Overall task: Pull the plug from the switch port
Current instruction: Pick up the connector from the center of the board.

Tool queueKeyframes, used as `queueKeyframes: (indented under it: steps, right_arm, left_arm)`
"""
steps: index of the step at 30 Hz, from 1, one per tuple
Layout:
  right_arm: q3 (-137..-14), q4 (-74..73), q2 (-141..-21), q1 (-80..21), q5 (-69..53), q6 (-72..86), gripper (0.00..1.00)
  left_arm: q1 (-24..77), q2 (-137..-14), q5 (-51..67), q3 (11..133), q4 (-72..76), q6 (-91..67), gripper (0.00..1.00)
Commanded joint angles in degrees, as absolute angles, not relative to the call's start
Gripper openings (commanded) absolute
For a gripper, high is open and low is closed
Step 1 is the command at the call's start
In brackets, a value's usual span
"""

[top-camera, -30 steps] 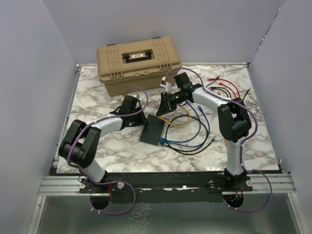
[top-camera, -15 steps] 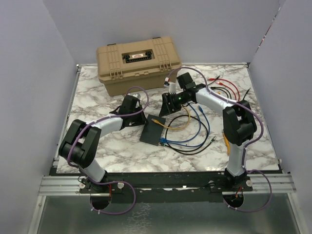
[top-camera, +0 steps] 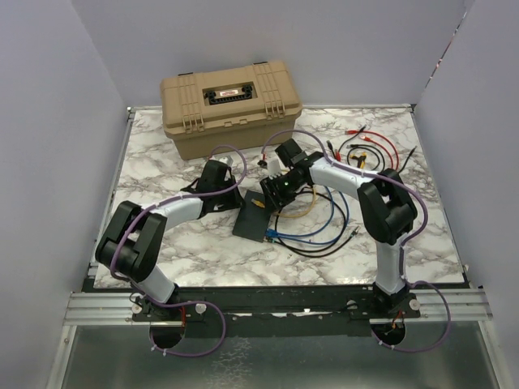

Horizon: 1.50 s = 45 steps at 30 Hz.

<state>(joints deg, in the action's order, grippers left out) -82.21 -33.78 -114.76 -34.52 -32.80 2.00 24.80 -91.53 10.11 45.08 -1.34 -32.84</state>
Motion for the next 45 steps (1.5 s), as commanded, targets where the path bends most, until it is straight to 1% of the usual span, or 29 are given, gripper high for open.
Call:
queueKeyframes:
  steps: [1, 4, 7, 10, 15, 27, 40, 45]
  right_arm:
    - [-81.8, -36.2, -116.7, -35.4, -26.3, 0.6, 0.46]
    - [-81.6, -36.0, -116.8, -35.6, -26.1, 0.6, 0.36]
    - [-81.9, -36.0, -116.6, -35.8, -26.1, 0.6, 0.23]
    - [-82.4, -36.0, -116.1, -35.9, -26.2, 0.8, 0.13]
    - [-83.5, -36.4, -114.9, -35.9, -26.5, 1.5, 0.01]
    - [-86.7, -37.7, -112.6, -35.9, -26.7, 2.5, 0.0]
    - [-86.3, -34.2, -102.6, -35.9, -24.5, 6.6, 0.0]
    - [-89.6, -35.4, -100.9, -35.8, -23.6, 8.4, 0.0]
  left_arm:
    - [24.9, -93.2, 7.8, 40.4, -13.0, -31.5, 0.0]
    - [24.9, -92.5, 7.8, 40.0, -12.6, -32.1, 0.0]
    - [24.9, -91.9, 7.9, 39.5, -12.2, -32.6, 0.0]
    - [24.9, -91.4, 8.0, 39.0, -11.9, -32.9, 0.0]
    - [24.9, -90.9, 8.1, 38.2, -11.6, -33.5, 0.0]
    - [24.9, -90.7, 8.4, 38.4, -11.3, -33.6, 0.0]
    - [24.9, -89.6, 8.5, 37.5, -11.1, -33.8, 0.0]
    - [24.9, -89.0, 8.6, 37.0, -10.9, -33.8, 0.0]
